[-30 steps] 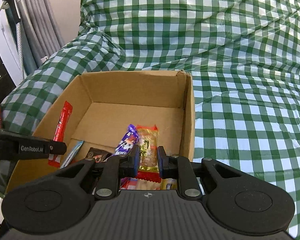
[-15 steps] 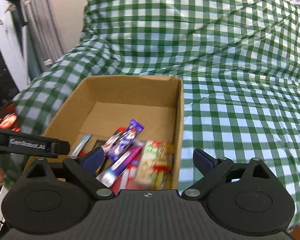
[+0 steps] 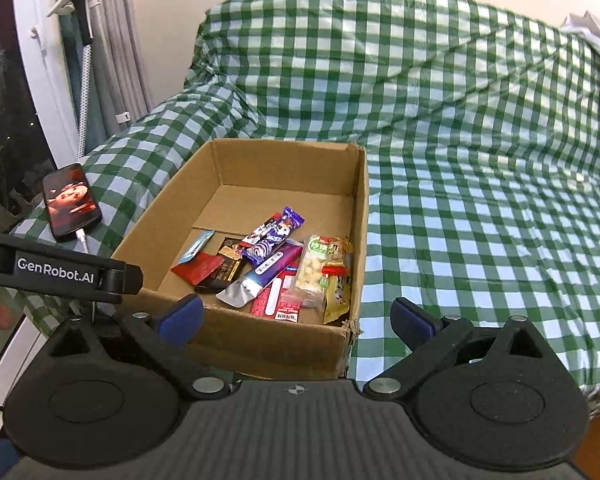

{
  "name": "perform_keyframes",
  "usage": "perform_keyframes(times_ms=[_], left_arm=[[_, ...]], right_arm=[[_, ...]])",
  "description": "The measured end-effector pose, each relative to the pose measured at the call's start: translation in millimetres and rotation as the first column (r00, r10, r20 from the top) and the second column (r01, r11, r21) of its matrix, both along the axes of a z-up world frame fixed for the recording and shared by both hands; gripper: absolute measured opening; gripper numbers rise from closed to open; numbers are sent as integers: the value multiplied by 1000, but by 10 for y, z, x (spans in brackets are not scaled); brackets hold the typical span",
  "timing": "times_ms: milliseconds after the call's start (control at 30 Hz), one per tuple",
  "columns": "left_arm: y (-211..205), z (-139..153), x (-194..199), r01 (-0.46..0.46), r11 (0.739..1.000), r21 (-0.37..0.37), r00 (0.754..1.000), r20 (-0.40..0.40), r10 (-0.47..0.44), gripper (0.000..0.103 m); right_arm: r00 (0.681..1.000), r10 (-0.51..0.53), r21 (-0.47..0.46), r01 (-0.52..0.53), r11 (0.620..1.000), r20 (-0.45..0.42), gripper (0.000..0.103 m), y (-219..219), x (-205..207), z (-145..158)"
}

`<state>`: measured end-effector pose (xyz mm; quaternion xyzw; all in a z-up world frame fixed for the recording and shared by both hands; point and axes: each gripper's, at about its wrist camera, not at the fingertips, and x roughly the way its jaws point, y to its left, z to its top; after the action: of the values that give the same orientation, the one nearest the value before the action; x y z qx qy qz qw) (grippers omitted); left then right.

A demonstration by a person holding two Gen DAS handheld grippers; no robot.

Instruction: Organize snacks

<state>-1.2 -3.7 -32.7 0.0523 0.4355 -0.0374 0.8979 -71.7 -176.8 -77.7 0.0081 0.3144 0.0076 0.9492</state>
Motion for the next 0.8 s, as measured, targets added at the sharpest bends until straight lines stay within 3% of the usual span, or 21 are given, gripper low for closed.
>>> perform_keyframes(times_ms=[367, 800], left_arm=[[1, -23, -320, -4, 995, 99, 999, 39, 0, 103], [6, 109, -529, -1, 996, 92, 995, 97, -8, 103]], right_arm=[[997, -1, -26, 3, 1000, 72, 101, 19, -347, 98], [993, 19, -57, -12, 998, 115, 102, 99, -551, 169]])
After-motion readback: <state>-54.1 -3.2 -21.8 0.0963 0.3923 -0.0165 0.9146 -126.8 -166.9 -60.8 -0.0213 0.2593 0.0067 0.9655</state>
